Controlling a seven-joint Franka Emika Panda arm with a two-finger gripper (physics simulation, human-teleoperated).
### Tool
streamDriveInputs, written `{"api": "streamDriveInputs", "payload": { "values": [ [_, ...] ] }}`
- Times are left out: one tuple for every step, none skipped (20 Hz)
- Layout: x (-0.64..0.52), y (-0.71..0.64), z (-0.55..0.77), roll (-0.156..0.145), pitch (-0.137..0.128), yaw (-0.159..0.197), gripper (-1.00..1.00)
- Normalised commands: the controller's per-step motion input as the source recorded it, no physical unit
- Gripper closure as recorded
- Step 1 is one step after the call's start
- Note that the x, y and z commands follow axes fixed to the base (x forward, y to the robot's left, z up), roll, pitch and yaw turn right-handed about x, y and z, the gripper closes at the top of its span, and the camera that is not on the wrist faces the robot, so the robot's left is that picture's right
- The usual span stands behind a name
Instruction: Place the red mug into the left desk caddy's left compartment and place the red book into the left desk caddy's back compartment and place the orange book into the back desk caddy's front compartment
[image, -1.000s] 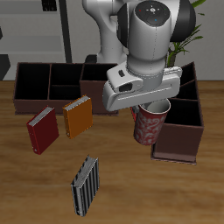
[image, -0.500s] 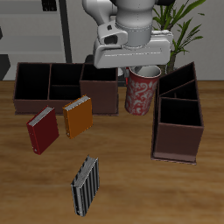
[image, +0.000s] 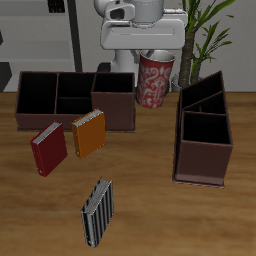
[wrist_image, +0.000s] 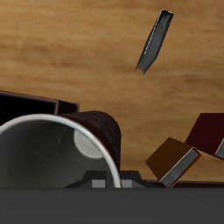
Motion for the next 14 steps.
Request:
{"api": "streamDriveInputs", "payload": {
  "values": [
    [-0.41, 0.11, 0.05, 0.085, 0.039, -0.093, 1.00],
    [-0.45, 0.10, 0.05, 0.057, -0.073, 0.040, 1.00],
    [-0.45, 0.08, 0.02, -0.012, -0.055, -0.023, 1.00],
    [-0.38, 0.12, -0.07, 0.067, 0.031, -0.067, 1.00],
    [-0.34, 0.13, 0.00, -0.032, -0.031, -0.033, 1.00],
    [-0.32, 0.14, -0.07, 0.087, -0.010, -0.018, 1.00],
    [-0.64, 0.20, -0.27, 0.039, 0.009, -0.119, 1.00],
    [-0.19, 0.14, -0.13, 0.032, -0.006, 0.001, 1.00],
    [-0.31, 0.11, -0.19, -0.047, -0.002, -0.087, 1.00],
    [-0.17, 0.17, -0.12, 0.041, -0.003, -0.032, 1.00],
    [0.09, 0.07, 0.04, 0.000, 0.000, 0.000, 1.00],
    [-0.68, 0.33, -0.45, -0.063, 0.044, -0.176, 1.00],
    [-0.44, 0.24, -0.04, 0.040, -0.136, 0.123, 1.00],
    [-0.29, 0.17, -0.12, 0.006, 0.010, -0.075, 1.00]
  ]
}}
